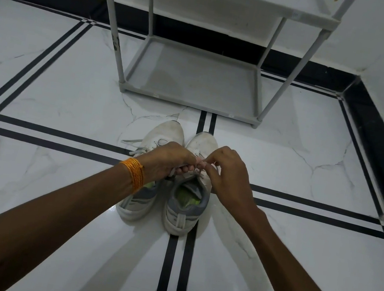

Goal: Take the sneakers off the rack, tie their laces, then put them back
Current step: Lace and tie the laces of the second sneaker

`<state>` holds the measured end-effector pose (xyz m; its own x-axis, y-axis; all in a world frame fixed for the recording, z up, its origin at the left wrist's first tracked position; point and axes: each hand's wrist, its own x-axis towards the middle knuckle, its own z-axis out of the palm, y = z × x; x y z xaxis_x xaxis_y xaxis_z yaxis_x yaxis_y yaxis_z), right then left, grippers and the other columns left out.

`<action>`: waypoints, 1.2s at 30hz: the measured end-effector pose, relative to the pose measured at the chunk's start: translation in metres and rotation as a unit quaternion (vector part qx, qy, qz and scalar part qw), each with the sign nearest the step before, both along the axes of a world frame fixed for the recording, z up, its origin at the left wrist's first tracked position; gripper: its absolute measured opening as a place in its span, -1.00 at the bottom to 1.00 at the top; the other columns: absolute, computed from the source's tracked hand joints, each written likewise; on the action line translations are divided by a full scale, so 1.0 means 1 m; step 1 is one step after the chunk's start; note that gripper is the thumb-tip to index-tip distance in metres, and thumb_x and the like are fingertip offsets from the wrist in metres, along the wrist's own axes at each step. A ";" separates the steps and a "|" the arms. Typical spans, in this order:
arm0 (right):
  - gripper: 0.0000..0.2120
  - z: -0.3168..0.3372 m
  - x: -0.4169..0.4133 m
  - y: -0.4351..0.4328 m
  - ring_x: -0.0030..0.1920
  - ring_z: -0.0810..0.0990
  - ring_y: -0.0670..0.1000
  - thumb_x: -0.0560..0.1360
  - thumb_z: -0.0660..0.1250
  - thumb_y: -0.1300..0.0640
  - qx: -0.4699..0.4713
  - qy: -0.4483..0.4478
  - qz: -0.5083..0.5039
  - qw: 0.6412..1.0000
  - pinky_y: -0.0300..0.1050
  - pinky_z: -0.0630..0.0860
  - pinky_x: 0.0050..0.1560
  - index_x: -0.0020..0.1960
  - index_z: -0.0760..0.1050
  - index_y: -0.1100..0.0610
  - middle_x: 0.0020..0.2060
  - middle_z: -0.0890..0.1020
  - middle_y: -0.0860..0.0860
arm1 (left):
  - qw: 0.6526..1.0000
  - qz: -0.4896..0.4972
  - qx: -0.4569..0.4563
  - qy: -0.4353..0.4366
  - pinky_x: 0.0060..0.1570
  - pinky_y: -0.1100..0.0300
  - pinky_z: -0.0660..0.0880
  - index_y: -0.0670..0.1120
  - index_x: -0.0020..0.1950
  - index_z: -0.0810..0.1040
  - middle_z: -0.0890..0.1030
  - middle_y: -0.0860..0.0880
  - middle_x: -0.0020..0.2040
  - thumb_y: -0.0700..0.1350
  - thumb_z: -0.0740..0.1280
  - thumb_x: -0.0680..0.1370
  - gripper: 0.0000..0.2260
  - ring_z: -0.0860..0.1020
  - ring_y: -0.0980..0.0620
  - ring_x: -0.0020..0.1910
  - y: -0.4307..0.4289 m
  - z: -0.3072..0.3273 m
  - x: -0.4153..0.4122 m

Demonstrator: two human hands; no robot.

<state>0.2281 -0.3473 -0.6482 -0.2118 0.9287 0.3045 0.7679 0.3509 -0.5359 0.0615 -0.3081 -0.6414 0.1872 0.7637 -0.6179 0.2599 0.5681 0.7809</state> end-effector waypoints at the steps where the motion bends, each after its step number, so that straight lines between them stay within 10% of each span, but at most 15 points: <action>1: -0.90 -0.001 0.001 -0.001 -0.12 0.43 -0.04 0.53 0.37 0.14 -0.004 0.000 -0.006 1.000 -0.17 0.35 -0.09 -0.11 0.56 0.17 -0.15 0.58 0.06 | 1.000 0.000 0.008 -0.015 -0.40 0.32 0.42 -0.29 0.01 0.65 0.58 -0.06 -0.35 -0.15 0.40 0.53 -0.79 0.48 0.12 -0.41 -0.001 0.003 0.001; 7: -0.88 -0.019 0.030 -0.014 -0.20 0.40 0.05 0.56 0.26 0.21 -0.036 -0.085 -0.059 0.994 -0.07 0.37 -0.15 -0.14 0.44 0.20 -0.21 0.51 0.10 | 0.984 0.011 0.172 0.046 -0.37 0.26 0.54 -0.23 -0.08 0.68 0.69 -0.16 -0.27 -0.21 0.45 0.48 -0.90 0.63 0.00 -0.36 -0.002 -0.010 -0.021; 11: -0.87 -0.041 0.045 -0.031 -0.30 0.36 0.02 0.52 0.23 0.27 -0.047 -0.150 -0.080 0.984 -0.06 0.37 -0.25 -0.20 0.45 0.23 -0.30 0.54 0.15 | 0.903 -0.102 0.346 0.235 -0.31 0.31 0.43 -0.11 -0.16 0.70 0.63 0.00 -0.34 -0.13 0.48 0.44 -0.94 0.58 0.07 -0.35 -0.008 -0.020 -0.023; 21: -0.84 -0.034 0.031 -0.025 -0.32 0.48 0.02 0.51 0.20 0.21 -0.227 0.158 -0.213 0.937 -0.09 0.40 -0.31 -0.22 0.42 0.24 -0.34 0.56 0.08 | 0.840 -0.221 0.433 0.241 -0.19 0.14 0.55 -0.02 -0.17 0.65 0.65 0.07 -0.32 -0.12 0.45 0.45 -0.99 0.61 0.12 -0.30 -0.004 -0.024 -0.038; 31: -0.88 -0.045 0.032 -0.027 -0.32 0.42 0.04 0.59 0.15 0.21 -0.143 -0.076 -0.168 0.972 -0.09 0.27 -0.32 -0.13 0.29 0.17 -0.31 0.47 0.06 | 0.819 -0.129 0.388 0.402 -0.27 0.04 0.36 -0.22 0.04 0.46 0.64 -0.27 -0.13 -0.24 0.29 0.49 -0.85 0.57 -0.28 -0.16 -0.003 -0.035 -0.020; 36: -0.93 -0.048 0.035 -0.030 -0.25 0.40 0.05 0.60 0.16 0.18 -0.161 -0.162 -0.144 0.963 -0.10 0.28 -0.25 0.04 0.36 0.18 -0.17 0.52 0.08 | 0.714 -0.251 0.439 0.484 -0.23 0.00 0.38 -0.25 0.31 0.36 0.63 -0.28 -0.03 -0.23 0.27 0.50 -0.62 0.59 -0.29 -0.09 -0.014 -0.034 -0.012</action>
